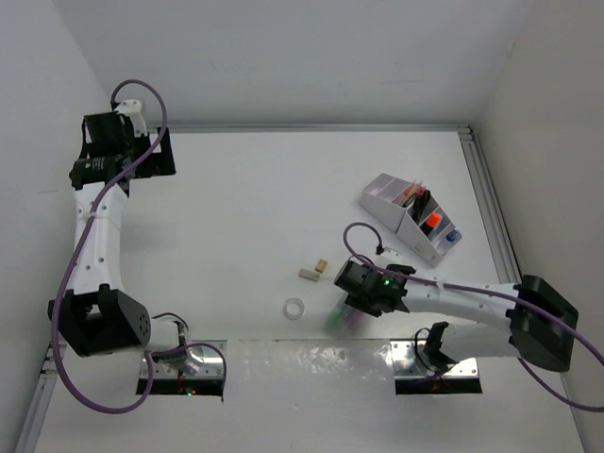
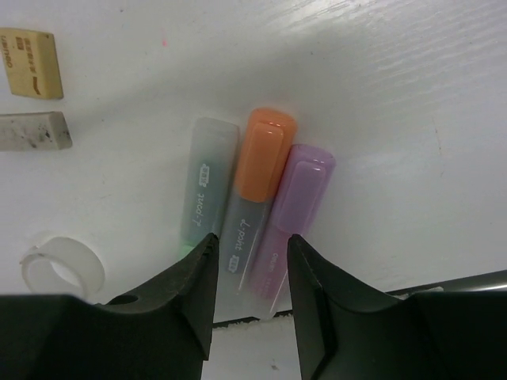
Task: Sort the stationery into containers
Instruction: Pick up the pen from the corner of the board.
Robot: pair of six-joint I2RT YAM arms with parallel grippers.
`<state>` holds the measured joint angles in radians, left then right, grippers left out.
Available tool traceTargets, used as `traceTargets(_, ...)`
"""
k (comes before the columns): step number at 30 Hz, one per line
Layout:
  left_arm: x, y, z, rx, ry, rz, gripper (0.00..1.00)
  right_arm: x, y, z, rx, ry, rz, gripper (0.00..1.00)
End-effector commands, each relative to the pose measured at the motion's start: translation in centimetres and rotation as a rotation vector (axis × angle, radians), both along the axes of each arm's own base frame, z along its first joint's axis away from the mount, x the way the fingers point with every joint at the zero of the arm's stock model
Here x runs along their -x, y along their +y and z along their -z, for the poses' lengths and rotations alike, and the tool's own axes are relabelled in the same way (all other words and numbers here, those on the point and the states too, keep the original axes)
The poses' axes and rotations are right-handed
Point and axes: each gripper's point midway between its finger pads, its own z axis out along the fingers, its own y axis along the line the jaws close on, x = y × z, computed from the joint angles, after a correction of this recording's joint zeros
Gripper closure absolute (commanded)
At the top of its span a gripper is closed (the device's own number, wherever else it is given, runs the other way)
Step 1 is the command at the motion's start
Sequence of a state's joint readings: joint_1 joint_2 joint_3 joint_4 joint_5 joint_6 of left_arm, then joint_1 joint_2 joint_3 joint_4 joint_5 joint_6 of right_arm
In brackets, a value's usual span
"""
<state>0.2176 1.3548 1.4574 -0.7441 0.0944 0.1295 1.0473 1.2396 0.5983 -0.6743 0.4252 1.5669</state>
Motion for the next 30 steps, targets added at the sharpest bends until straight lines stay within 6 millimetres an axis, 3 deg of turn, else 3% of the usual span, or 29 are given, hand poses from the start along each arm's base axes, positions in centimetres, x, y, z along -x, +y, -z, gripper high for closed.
traceTargets(1,-0.7,-0.3,-1.1,0.009,-0.052,0.015,0.00,0.3,-0.8,0.3,-0.016,-0.014,0.066,0.61)
traceTargets(15,-0.5,-0.6,-0.6,0.016,-0.045,0.019,0.00,0.7,-0.8,2.5,-0.050,-0.001,0.092,0.61)
traceTargets(23,-0.3,-0.4,-0.8,0.011,-0.049,0.012,0.00,1.5,-3.4,3.5,0.022,0.010,0.142,0.68)
traceTargets(27,-0.4,-0.5,-0.7,0.014,-0.048,0.015,0.00,1.7,-4.6,3.6,0.061,0.009,0.153,0.84)
traceTargets(30,-0.4,-0.5,-0.7,0.012,-0.049,0.014,0.00,2.2,-5.4,4.1,0.095,0.023,0.157,0.81)
